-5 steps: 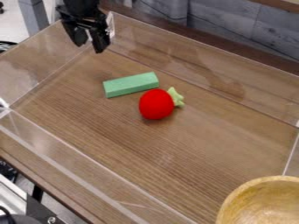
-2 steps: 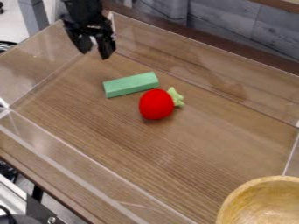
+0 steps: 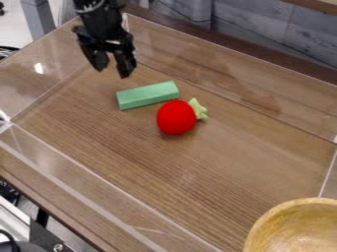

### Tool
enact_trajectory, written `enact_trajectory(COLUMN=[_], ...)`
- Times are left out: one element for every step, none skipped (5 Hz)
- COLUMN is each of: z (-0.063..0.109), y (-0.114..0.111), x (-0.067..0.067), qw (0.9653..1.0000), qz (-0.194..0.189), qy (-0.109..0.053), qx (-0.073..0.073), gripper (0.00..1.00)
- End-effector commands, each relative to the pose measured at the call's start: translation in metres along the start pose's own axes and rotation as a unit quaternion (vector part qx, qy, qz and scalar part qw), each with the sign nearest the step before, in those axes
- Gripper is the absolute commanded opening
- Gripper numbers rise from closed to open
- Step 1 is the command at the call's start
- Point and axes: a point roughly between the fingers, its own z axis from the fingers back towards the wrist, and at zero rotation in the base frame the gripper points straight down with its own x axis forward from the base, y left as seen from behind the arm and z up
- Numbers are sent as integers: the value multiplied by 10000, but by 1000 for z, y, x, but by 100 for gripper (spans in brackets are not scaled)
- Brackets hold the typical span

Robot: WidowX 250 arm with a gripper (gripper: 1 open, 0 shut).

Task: Move the red fruit to the right

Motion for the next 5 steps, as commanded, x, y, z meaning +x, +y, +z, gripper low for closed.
enact_trajectory(z=[27, 26, 30, 27, 21], y=[-25, -55, -82, -100, -111], x=[12, 12, 16, 17, 17], qw=[9993, 9993, 9978, 9952, 9928], qz=[-135, -245, -639, -973, -1201], qy=[-317, -270, -202, -95, 29], qx=[140, 104, 27, 1, 8], gripper=[100, 100, 100, 100, 100])
